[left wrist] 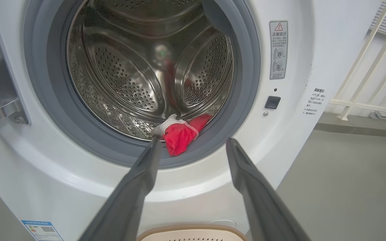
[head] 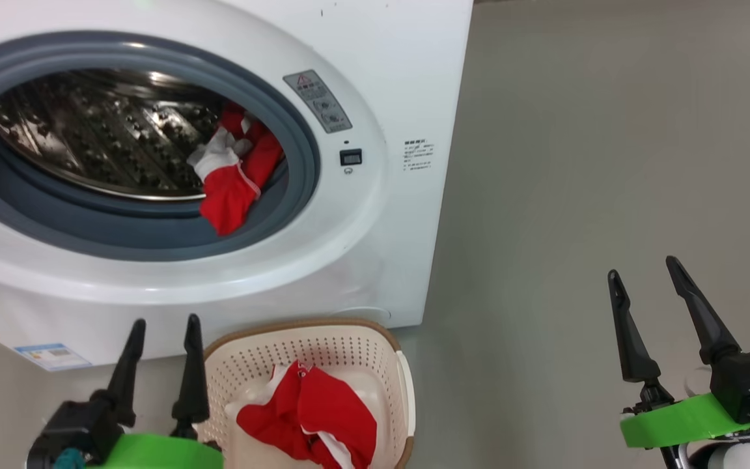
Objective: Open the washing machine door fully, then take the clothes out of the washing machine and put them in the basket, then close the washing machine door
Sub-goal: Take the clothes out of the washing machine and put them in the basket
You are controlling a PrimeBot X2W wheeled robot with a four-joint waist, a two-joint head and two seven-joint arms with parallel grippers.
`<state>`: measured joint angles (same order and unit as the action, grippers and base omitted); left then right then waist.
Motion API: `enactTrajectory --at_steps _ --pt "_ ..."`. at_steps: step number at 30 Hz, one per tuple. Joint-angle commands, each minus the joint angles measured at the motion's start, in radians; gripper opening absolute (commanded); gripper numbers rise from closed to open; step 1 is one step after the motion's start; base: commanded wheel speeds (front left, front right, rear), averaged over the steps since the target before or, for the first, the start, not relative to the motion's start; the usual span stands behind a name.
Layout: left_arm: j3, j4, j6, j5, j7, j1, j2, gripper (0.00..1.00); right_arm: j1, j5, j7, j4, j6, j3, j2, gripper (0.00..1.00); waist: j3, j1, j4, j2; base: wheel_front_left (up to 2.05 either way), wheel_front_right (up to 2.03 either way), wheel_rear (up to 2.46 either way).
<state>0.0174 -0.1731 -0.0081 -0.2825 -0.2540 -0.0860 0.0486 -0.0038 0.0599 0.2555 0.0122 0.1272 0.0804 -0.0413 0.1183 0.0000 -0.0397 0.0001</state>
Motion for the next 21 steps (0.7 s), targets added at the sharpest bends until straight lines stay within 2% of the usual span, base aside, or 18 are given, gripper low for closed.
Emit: enactTrajectory --at_steps 1,12,21 --pt "-0.038 0.019 0.005 -0.008 -0.008 -0.045 0.008 1.00 -0.041 -0.003 0.006 -0.031 0.003 -0.028 -0.009 1.00 0.037 0.0000 0.008 -0.0001 0.00 0.00 0.00" --pt "-0.050 -0.053 0.020 -0.011 -0.007 -0.230 0.016 1.00 -0.109 -0.028 0.006 -0.054 0.003 -0.060 -0.009 1.00 0.179 0.0000 0.026 -0.0001 0.00 0.00 0.00" --pt "-0.040 -0.143 0.012 -0.010 -0.007 -0.418 0.030 1.00 -0.167 -0.038 0.006 -0.064 0.003 -0.086 -0.009 1.00 0.268 0.0000 0.015 -0.0001 0.00 0.00 0.00"
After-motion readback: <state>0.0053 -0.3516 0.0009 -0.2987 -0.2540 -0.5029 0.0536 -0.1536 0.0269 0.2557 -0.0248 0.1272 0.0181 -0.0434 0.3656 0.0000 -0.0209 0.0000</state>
